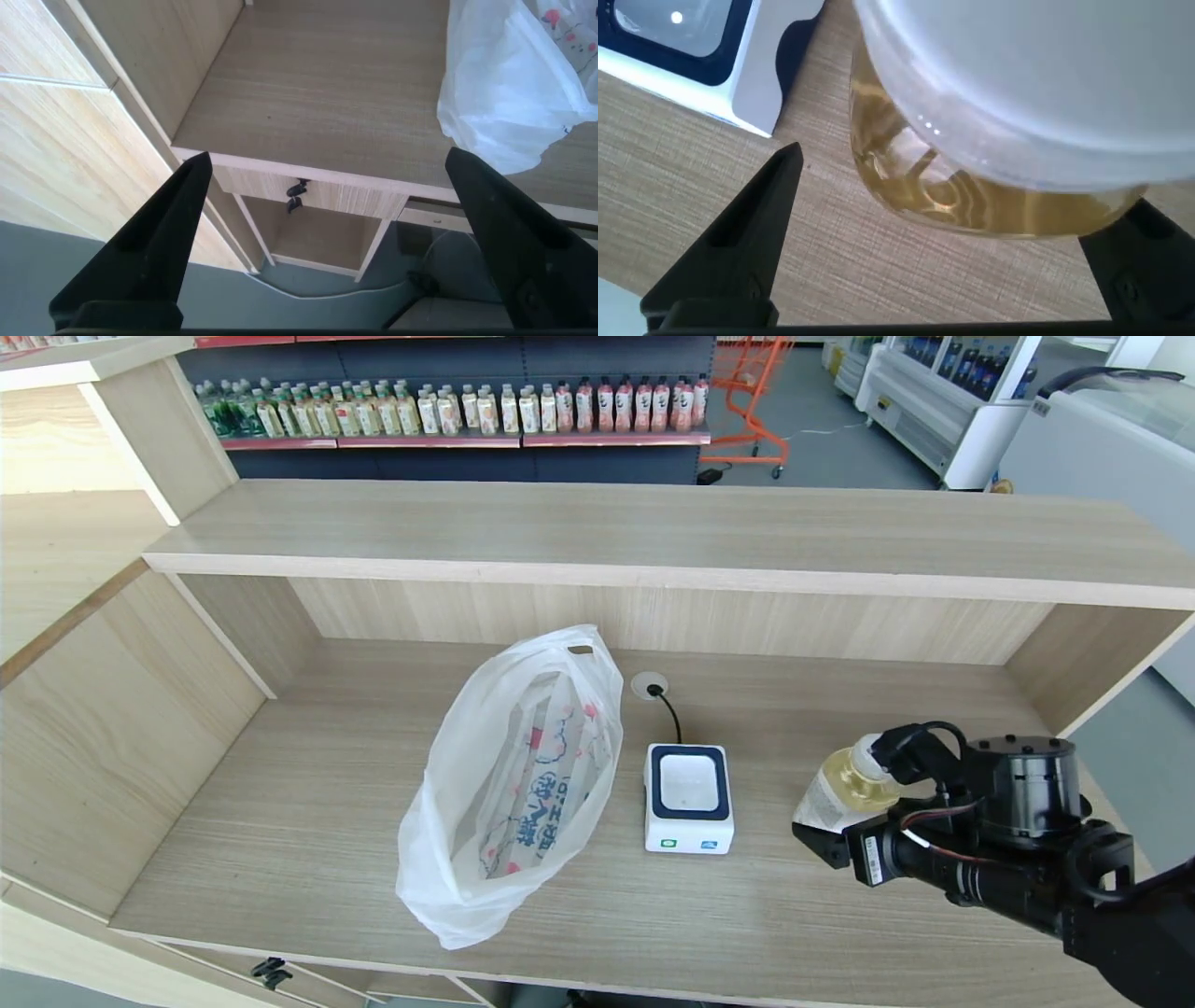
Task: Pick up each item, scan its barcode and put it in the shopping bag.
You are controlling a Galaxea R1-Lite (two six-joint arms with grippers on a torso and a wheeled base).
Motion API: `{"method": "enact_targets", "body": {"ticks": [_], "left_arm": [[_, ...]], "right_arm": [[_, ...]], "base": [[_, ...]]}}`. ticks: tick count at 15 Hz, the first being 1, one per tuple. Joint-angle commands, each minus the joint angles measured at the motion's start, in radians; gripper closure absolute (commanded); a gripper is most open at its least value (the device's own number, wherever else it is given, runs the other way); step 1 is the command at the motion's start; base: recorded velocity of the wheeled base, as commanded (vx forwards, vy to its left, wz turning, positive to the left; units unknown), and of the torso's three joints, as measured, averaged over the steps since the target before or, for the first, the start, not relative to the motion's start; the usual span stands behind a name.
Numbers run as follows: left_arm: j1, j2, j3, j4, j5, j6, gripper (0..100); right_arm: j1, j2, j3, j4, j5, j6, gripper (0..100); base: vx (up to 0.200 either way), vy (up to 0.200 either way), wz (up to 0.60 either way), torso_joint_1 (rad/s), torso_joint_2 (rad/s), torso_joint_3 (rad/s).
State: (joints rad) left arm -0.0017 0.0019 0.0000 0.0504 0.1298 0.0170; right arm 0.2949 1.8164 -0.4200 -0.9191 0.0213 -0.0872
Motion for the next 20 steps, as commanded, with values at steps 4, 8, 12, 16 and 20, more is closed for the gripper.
{"method": "enact_targets", "body": {"ticks": [4,8,12,16,20], "left_arm": [[0.000,0.000,0.000,0.000,0.001,0.001,0],[0.000,0.000,0.000,0.000,0.001,0.000,0],[0.000,0.000,0.000,0.000,0.001,0.000,0],[0.000,0.000,0.000,0.000,0.001,0.000,0],[0.000,0.000,0.000,0.000,0.001,0.000,0]], "right_arm": [[0.023,0.120,-0.019,-0.155,-0.035,-0.002,0],[0.041,0.158,-0.029,-0.222,-0.072,-0.005,0],[0.041,0.184,-0.048,-0.307,-0.070,-0.006,0],[0.040,0.195,-0.049,-0.337,-0.072,-0.023,100],[0.036,0.198,-0.049,-0.339,-0.073,-0.046,100]], "base": [[0.000,0.000,0.00,0.000,0.00,0.000],[0.000,0.000,0.00,0.000,0.00,0.000],[0.000,0.000,0.00,0.000,0.00,0.000],[0.000,0.000,0.00,0.000,0.00,0.000],[0.000,0.000,0.00,0.000,0.00,0.000]]}}
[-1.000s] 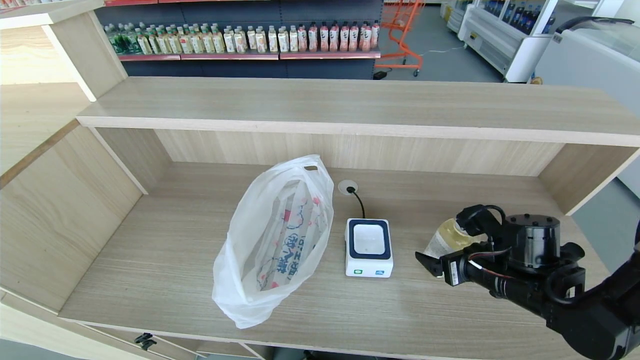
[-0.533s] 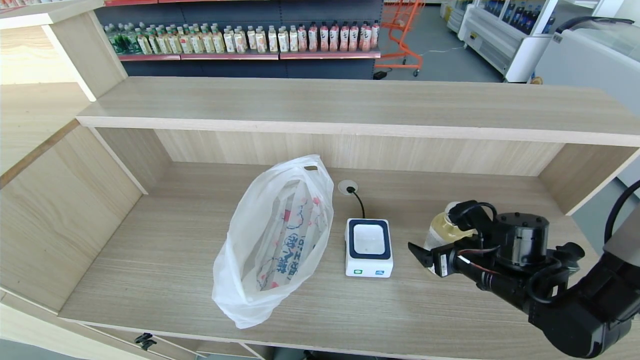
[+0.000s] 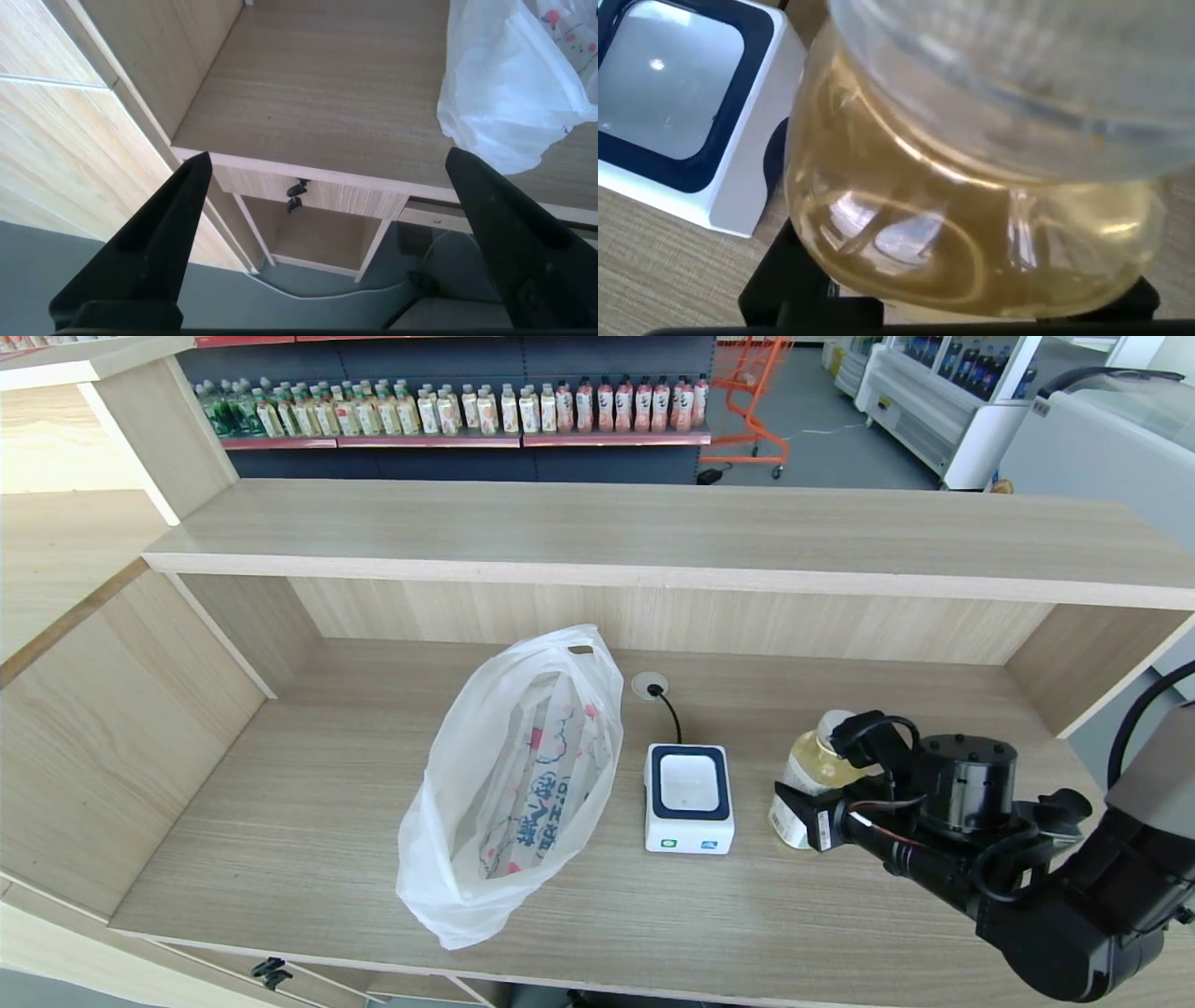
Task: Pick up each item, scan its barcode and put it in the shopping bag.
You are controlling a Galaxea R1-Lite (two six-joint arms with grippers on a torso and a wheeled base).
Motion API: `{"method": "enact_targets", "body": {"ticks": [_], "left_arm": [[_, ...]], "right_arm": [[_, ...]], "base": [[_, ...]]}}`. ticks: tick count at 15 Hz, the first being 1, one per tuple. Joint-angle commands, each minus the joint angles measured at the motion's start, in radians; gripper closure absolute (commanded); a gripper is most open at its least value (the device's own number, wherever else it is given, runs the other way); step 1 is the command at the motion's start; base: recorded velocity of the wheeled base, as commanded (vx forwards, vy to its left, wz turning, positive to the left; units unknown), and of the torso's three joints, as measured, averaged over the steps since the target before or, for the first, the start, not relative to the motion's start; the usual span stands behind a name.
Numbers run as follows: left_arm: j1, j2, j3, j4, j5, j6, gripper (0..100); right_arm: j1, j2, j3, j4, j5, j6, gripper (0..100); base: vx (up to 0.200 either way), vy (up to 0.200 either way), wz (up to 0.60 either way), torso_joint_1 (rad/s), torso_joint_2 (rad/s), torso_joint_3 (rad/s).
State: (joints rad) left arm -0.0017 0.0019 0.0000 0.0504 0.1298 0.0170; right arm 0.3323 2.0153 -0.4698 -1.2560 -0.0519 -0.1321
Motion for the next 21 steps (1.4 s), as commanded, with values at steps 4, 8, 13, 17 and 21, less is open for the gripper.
{"method": "enact_targets", "body": {"ticks": [4,8,13,17,21], "left_arm": [[0.000,0.000,0.000,0.000,0.001,0.000,0],[0.000,0.000,0.000,0.000,0.001,0.000,0],[0.000,0.000,0.000,0.000,0.001,0.000,0],[0.000,0.000,0.000,0.000,0.001,0.000,0],[0.000,0.000,0.000,0.000,0.001,0.000,0]], "right_arm": [[-0.010,-0.102,-0.006,-0.016,0.024,0.017,100],[-0.058,-0.521,-0.081,0.385,0.451,0.152,100],[0.010,-0.733,-0.086,0.509,0.830,0.382,100],[0.096,-0.765,-0.086,0.514,0.859,0.486,100],[0.160,-0.767,-0.090,0.541,0.860,0.486,100]], "base": [[0.000,0.000,0.00,0.000,0.00,0.000],[0.000,0.000,0.00,0.000,0.00,0.000],[0.000,0.000,0.00,0.000,0.00,0.000],[0.000,0.000,0.00,0.000,0.00,0.000],[0.000,0.000,0.00,0.000,0.00,0.000]]}}
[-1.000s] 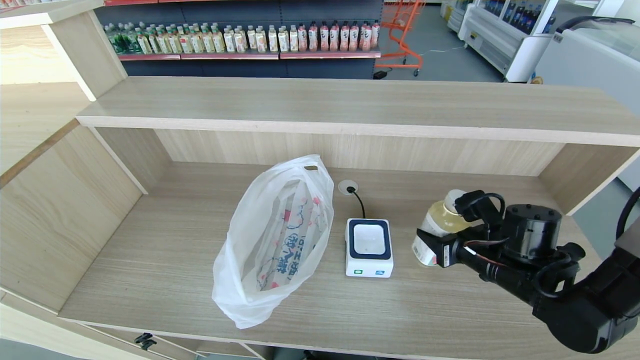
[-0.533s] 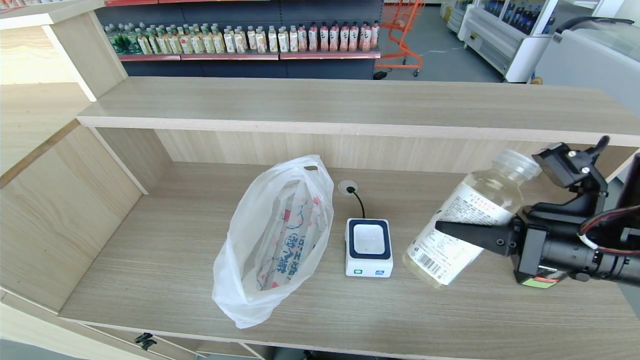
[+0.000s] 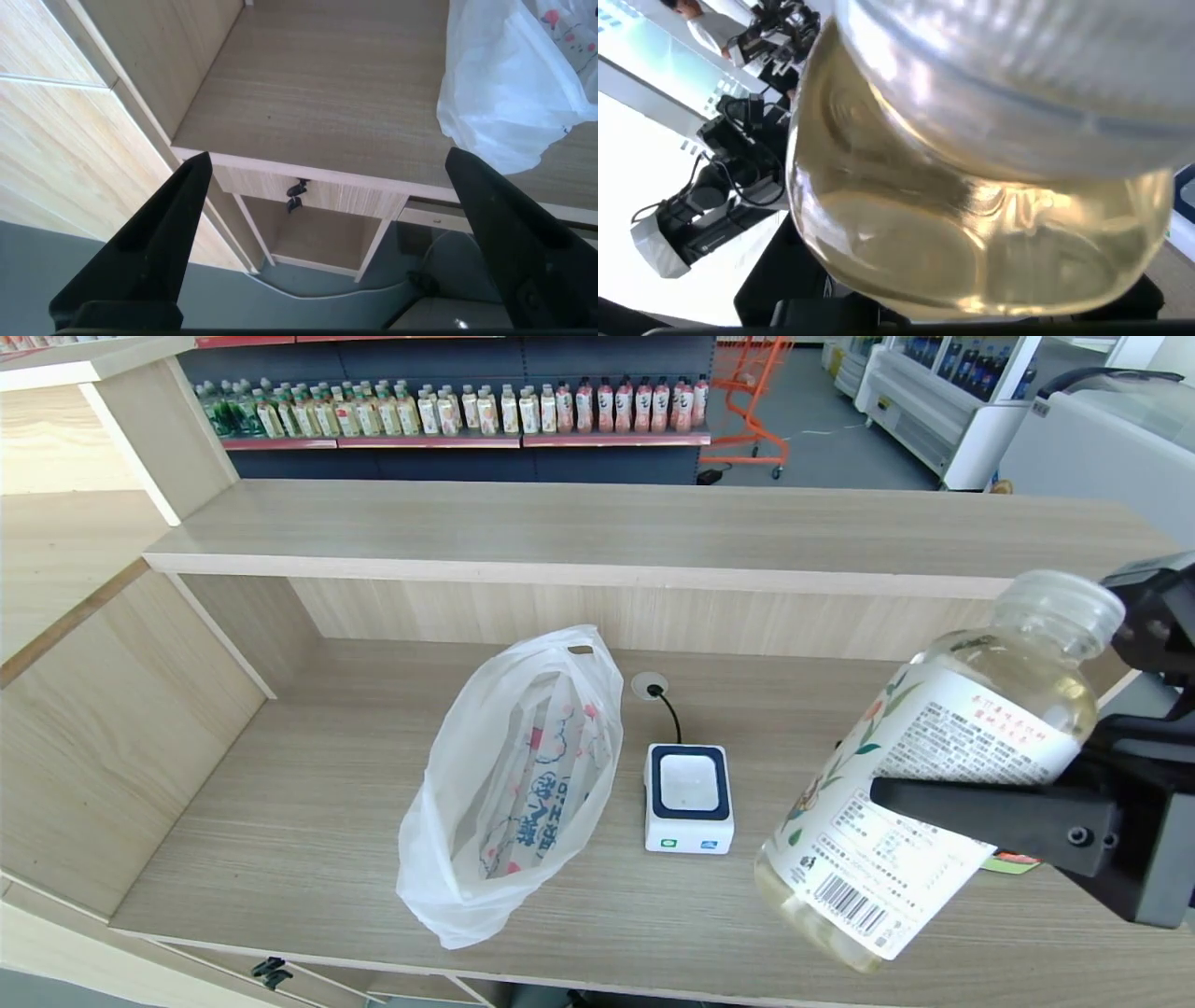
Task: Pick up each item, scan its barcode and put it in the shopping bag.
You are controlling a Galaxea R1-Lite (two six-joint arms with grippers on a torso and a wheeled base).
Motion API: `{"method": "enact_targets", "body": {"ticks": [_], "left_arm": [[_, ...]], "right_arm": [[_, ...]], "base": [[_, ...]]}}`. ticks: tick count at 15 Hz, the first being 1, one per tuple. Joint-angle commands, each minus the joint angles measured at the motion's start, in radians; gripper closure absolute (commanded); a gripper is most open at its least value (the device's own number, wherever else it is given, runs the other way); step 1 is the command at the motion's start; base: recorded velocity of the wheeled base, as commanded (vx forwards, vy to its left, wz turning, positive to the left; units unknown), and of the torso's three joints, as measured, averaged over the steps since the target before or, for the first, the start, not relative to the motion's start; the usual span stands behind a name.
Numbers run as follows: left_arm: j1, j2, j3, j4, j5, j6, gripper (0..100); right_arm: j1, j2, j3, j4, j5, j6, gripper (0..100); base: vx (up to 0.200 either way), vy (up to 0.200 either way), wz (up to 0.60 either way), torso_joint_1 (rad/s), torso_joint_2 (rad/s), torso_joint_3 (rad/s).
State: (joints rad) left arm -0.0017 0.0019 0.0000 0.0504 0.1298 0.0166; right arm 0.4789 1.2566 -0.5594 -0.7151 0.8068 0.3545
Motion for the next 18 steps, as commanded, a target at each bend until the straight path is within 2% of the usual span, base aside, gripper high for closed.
{"method": "enact_targets", "body": {"ticks": [1,18], "left_arm": [[0.000,0.000,0.000,0.000,0.001,0.000,0],[0.000,0.000,0.000,0.000,0.001,0.000,0]], "right_arm": [[0.020,-0.008,-0.001,0.000,0.000,0.000,100],[0.023,-0.009,0.003,-0.003,0.000,-0.035,100]], "base": [[0.000,0.000,0.00,0.000,0.00,0.000],[0.000,0.000,0.00,0.000,0.00,0.000]]}}
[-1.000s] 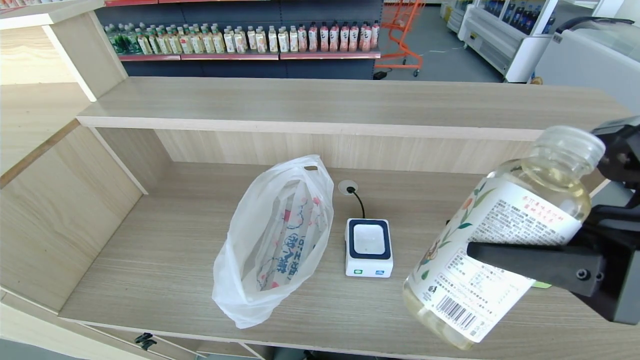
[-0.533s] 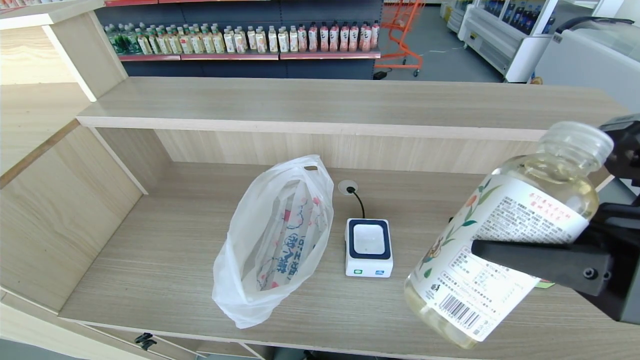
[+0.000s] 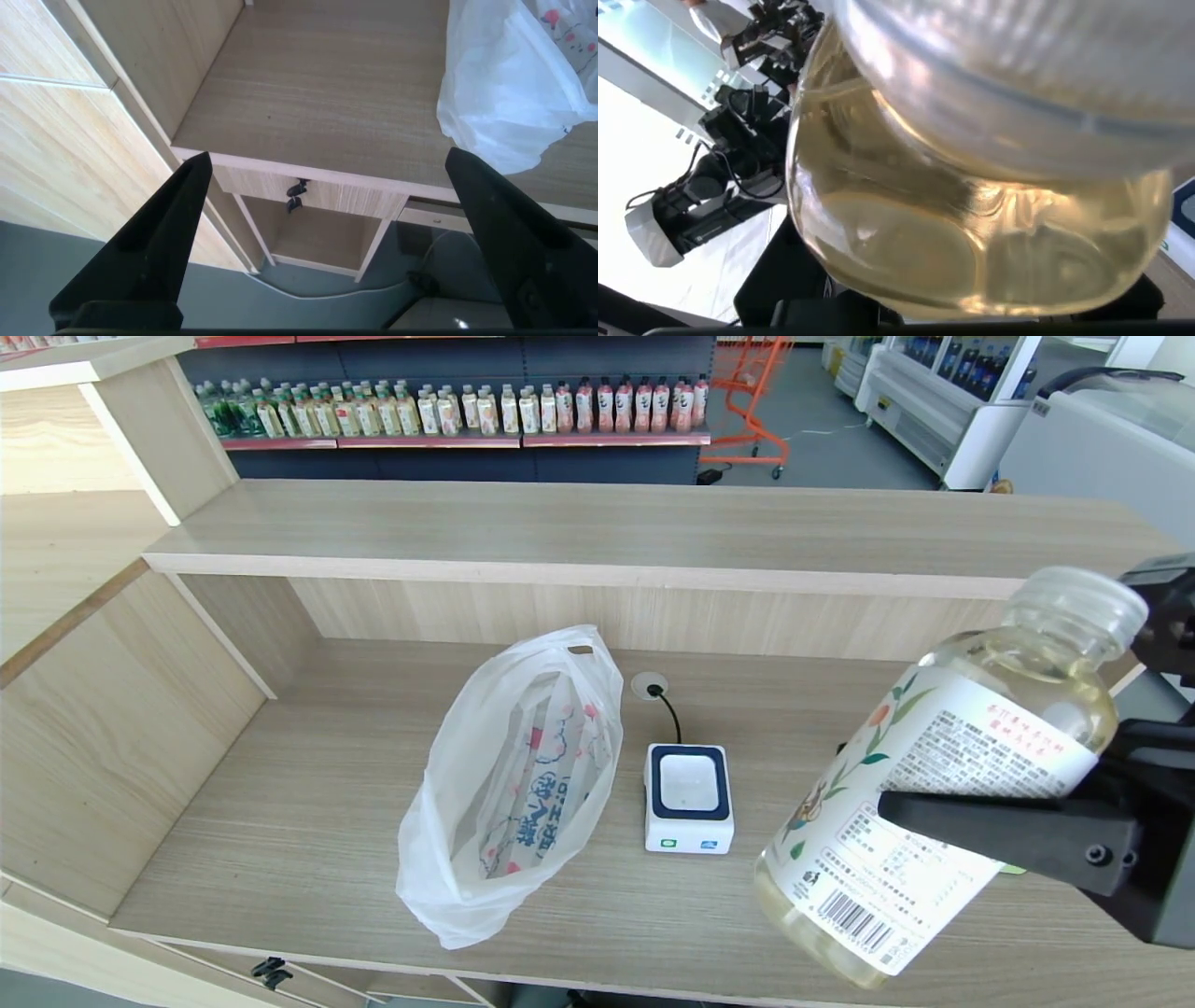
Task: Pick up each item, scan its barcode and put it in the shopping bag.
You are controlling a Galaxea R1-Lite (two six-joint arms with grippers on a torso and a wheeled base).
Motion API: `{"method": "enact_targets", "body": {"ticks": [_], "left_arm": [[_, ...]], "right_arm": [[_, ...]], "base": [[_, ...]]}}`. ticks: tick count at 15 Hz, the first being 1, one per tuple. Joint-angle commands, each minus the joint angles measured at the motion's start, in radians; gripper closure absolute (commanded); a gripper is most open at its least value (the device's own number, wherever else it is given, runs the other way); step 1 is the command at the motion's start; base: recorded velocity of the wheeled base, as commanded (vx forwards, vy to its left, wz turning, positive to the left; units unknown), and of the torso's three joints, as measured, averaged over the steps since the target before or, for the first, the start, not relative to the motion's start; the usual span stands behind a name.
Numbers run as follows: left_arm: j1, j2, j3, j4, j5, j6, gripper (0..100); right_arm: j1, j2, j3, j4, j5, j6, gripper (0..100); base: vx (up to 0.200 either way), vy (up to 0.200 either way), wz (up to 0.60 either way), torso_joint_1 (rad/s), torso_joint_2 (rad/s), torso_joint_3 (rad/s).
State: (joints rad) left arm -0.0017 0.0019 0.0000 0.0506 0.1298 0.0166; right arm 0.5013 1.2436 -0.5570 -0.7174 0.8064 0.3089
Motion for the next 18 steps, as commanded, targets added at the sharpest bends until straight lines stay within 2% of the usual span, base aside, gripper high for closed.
{"method": "enact_targets", "body": {"ticks": [1,2,4,5,7,12,16,18], "left_arm": [[0.000,0.000,0.000,0.000,0.001,0.000,0],[0.000,0.000,0.000,0.000,0.001,0.000,0],[0.000,0.000,0.000,0.000,0.001,0.000,0],[0.000,0.000,0.000,0.000,0.001,0.000,0],[0.000,0.000,0.000,0.000,0.001,0.000,0],[0.000,0.000,0.000,0.000,0.001,0.000,0],[0.000,0.000,0.000,0.000,0.001,0.000,0],[0.000,0.000,0.000,0.000,0.001,0.000,0]], "right_arm": [[-0.003,0.014,0.011,0.001,-0.001,-0.057,100],[-0.020,0.043,0.020,0.003,-0.001,-0.157,100],[-0.106,0.151,0.012,0.000,0.000,-0.450,100],[-0.148,0.217,-0.021,-0.004,0.000,-0.596,100],[-0.181,0.329,-0.106,-0.004,-0.003,-0.786,100],[-0.194,0.525,-0.291,-0.007,-0.006,-1.104,100],[-0.225,0.616,-0.302,-0.014,0.030,-1.268,100],[-0.231,0.682,-0.296,-0.096,0.079,-1.318,100]], "base": [[0.000,0.000,0.00,0.000,0.00,0.000],[0.000,0.000,0.00,0.000,0.00,0.000],[0.000,0.000,0.00,0.000,0.00,0.000],[0.000,0.000,0.00,0.000,0.00,0.000],[0.000,0.000,0.00,0.000,0.00,0.000],[0.000,0.000,0.00,0.000,0.00,0.000],[0.000,0.000,0.00,0.000,0.00,0.000],[0.000,0.000,0.00,0.000,0.00,0.000]]}}
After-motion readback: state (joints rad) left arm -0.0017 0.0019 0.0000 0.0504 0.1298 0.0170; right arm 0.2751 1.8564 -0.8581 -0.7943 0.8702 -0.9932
